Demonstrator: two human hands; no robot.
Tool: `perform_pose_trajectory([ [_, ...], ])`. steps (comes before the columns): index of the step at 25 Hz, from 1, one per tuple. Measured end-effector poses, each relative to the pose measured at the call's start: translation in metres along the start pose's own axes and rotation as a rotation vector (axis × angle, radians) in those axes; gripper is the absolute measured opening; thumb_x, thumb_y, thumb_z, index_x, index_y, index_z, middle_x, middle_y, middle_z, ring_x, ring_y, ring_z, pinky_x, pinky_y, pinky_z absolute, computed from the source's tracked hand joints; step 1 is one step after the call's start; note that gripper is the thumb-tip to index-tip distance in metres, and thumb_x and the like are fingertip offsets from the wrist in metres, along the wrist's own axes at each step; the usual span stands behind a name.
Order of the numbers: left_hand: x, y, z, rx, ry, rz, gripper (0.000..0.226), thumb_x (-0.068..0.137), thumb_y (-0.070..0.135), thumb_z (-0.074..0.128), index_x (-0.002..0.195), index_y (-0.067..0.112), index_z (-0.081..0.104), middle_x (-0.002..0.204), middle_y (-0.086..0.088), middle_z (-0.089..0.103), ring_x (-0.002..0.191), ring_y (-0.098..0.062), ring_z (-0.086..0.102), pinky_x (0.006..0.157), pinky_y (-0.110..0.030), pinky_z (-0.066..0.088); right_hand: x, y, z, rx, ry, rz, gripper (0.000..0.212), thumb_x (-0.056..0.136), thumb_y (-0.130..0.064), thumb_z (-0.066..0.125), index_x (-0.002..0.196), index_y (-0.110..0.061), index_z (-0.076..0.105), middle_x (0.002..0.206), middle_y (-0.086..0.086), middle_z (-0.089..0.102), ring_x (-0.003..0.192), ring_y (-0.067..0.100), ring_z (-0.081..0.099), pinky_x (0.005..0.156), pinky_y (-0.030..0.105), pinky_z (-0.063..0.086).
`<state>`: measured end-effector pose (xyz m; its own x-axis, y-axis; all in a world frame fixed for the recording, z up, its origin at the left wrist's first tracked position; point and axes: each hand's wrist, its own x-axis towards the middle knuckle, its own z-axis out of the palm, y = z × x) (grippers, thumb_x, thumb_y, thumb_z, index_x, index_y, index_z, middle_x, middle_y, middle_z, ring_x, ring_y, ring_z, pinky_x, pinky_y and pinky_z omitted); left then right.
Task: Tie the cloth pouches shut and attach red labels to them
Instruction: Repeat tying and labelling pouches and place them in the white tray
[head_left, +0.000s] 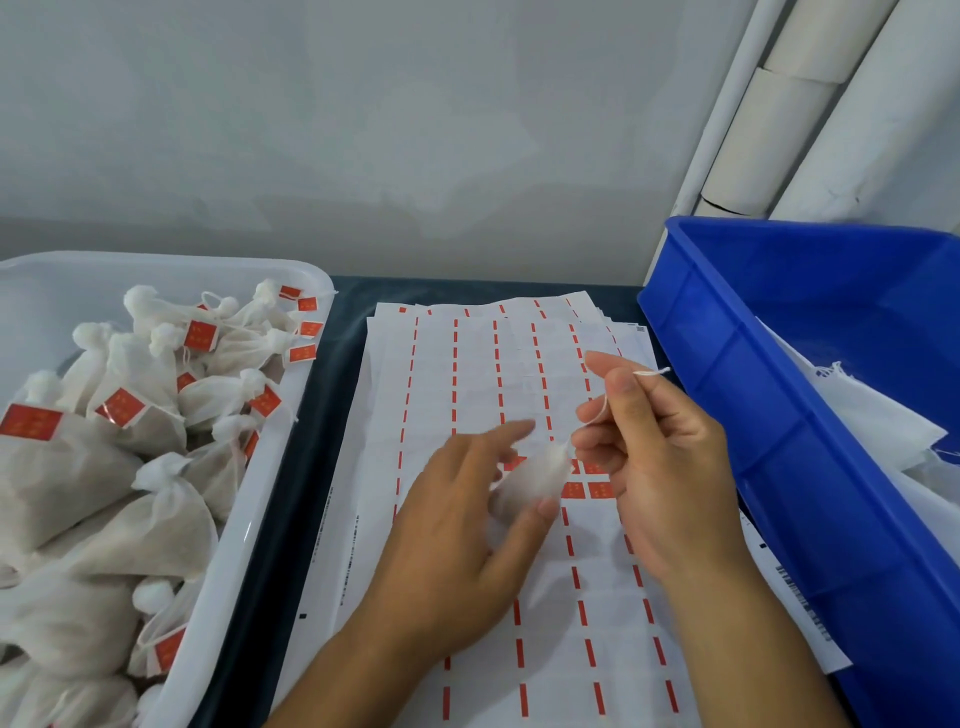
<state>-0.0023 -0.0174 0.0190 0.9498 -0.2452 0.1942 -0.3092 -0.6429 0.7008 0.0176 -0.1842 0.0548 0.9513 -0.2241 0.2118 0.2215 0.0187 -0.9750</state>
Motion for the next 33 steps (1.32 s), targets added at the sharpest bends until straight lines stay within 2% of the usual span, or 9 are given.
perform_pose_trajectory([
  [3,0.003,0.002,-0.003,-0.186,0.079,-0.082,0.033,0.094,0.074,0.036,0.102,0.052,0.060,0.086,0.021,0.062,0.084,-0.001,0.060,0.062,-0.011,0.045,-0.003,-0.003,0.001,-0.041,-0.053,-0.061,0.024,0.096,-0.045,0.056,0.109,-0.044,0.075,0.082,-0.003,0.075,0.073,0.016,0.075,0.064,0.020,0.059],
  [5,0.004,0.003,-0.006,-0.408,-0.123,-0.206,0.057,0.093,0.074,0.027,0.089,0.044,0.074,0.071,0.010,0.066,0.067,-0.002,0.061,0.060,-0.013,0.047,-0.006,-0.005,0.003,-0.044,-0.114,-0.080,0.023,0.098,-0.039,0.056,0.108,-0.042,0.076,0.082,-0.002,0.076,0.073,0.017,0.075,0.065,0.020,0.059],
  [7,0.005,0.005,-0.008,-0.591,-0.286,-0.312,0.060,0.096,0.068,0.026,0.092,0.041,0.079,0.080,0.007,0.074,0.069,-0.004,0.065,0.065,-0.014,0.051,-0.009,-0.006,0.005,-0.048,-0.194,-0.084,0.022,0.099,-0.035,0.056,0.107,-0.040,0.077,0.082,-0.003,0.076,0.072,0.018,0.076,0.064,0.020,0.060],
  [12,0.011,0.003,-0.011,-0.930,-0.286,-0.495,0.052,0.106,0.058,0.036,0.099,0.028,0.078,0.095,0.006,0.077,0.098,-0.015,0.072,0.090,-0.034,0.056,-0.017,-0.006,0.015,-0.061,-0.411,-0.075,0.021,0.098,-0.030,0.061,0.110,-0.032,0.078,0.083,-0.001,0.077,0.072,0.019,0.076,0.065,0.021,0.060],
  [16,0.011,0.000,-0.016,-1.190,-0.286,-0.549,0.059,0.093,0.049,0.062,0.113,-0.006,0.064,0.087,-0.012,0.052,0.093,-0.027,0.051,0.107,-0.048,0.049,-0.020,-0.002,0.018,-0.135,-0.512,-0.055,0.014,0.096,-0.033,0.068,0.109,-0.033,0.072,0.083,-0.003,0.077,0.075,0.021,0.077,0.068,0.023,0.061],
  [24,0.014,0.000,-0.023,-1.443,-0.275,-0.621,0.027,0.086,0.029,0.070,0.103,0.009,0.075,0.098,-0.016,0.049,0.072,-0.015,0.048,0.069,-0.027,0.045,-0.022,0.008,0.020,-0.220,-0.591,-0.050,0.013,0.097,-0.024,0.070,0.107,-0.026,0.063,0.082,-0.003,0.078,0.080,0.022,0.077,0.072,0.025,0.062],
  [27,0.016,-0.001,-0.024,-1.496,-0.203,-0.684,0.027,0.094,0.024,0.060,0.106,0.008,0.077,0.098,-0.015,0.063,0.080,-0.019,0.060,0.075,-0.030,0.052,-0.021,0.010,0.019,-0.276,-0.591,-0.056,0.011,0.098,-0.025,0.068,0.105,-0.031,0.061,0.080,-0.005,0.077,0.080,0.019,0.077,0.072,0.023,0.061],
  [31,0.017,-0.006,-0.034,-1.666,-0.135,-0.750,0.025,0.091,0.024,0.050,0.083,0.013,0.070,0.108,-0.014,0.072,0.115,-0.034,0.066,0.114,-0.048,0.043,-0.016,0.012,0.014,-0.369,-0.570,-0.047,0.010,0.099,-0.030,0.065,0.102,-0.038,0.060,0.082,-0.007,0.076,0.078,0.019,0.074,0.071,0.036,0.063],
  [33,0.017,-0.007,-0.038,-1.653,-0.106,-0.754,0.033,0.096,0.031,0.045,0.072,0.016,0.062,0.104,-0.011,0.072,0.111,-0.031,0.067,0.110,-0.048,0.046,-0.013,0.012,0.009,-0.399,-0.579,-0.033,0.009,0.100,-0.031,0.064,0.102,-0.038,0.060,0.085,-0.008,0.076,0.080,0.017,0.074,0.071,0.034,0.063],
])
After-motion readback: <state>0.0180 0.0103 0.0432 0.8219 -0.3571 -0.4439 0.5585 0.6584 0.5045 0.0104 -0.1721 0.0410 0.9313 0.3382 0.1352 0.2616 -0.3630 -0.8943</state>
